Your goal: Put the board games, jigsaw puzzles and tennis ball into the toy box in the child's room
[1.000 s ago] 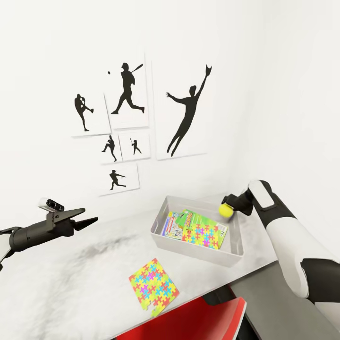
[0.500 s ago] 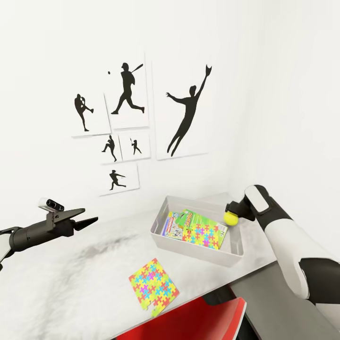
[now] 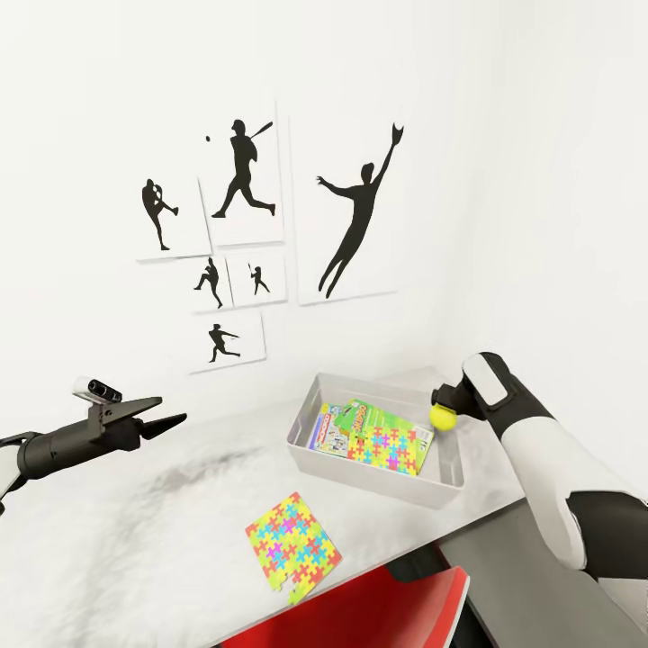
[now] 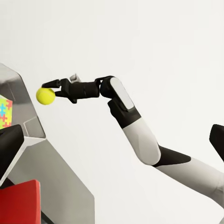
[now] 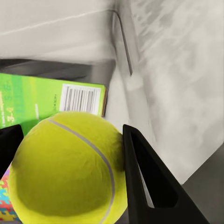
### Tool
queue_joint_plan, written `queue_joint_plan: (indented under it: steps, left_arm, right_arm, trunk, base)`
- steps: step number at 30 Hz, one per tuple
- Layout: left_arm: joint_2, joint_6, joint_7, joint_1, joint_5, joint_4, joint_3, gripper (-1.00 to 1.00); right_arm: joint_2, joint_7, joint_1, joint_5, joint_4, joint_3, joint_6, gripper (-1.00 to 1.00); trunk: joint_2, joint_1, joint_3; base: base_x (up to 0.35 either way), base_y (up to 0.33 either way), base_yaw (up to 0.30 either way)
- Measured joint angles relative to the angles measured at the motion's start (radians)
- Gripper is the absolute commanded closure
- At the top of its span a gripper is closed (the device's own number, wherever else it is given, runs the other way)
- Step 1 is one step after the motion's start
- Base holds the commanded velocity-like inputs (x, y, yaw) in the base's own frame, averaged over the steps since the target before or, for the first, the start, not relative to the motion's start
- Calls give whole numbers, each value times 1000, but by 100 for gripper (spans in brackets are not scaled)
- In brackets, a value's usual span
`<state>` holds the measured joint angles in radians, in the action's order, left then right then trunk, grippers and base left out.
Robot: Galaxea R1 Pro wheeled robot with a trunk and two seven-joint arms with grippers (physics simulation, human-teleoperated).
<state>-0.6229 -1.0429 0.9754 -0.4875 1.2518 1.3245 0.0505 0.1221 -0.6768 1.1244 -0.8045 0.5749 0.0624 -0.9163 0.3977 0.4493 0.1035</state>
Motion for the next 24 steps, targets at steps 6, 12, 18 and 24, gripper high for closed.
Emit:
queue_joint_plan:
  steps: [6,12,18,24]
  left_arm:
    - [-1,-1,2,0,2,0,0,-100]
    - [-2,-1,6,1,5,2,0,-100]
    - [-3,-1,43,2,8,9,0,-100]
    - [-4,-1,73,3,4,5,-1,-100]
  right_arm:
    - [-5,0,2,-1,0,1,-3,100]
    - [-7,-1,2,-3,-1,27,-8,100]
    - [-10,-1,2,-5,-13,44,-11,100]
    - [-11,-2,2,-4,-31,46,-12,100]
  trunk:
    - [0,0,0]
    - [0,0,0]
    - [0,0,3]
    - [0,0,7]
  base:
    - [0,0,0]
    - [0,0,0]
    - [0,0,0]
    - [0,0,0]
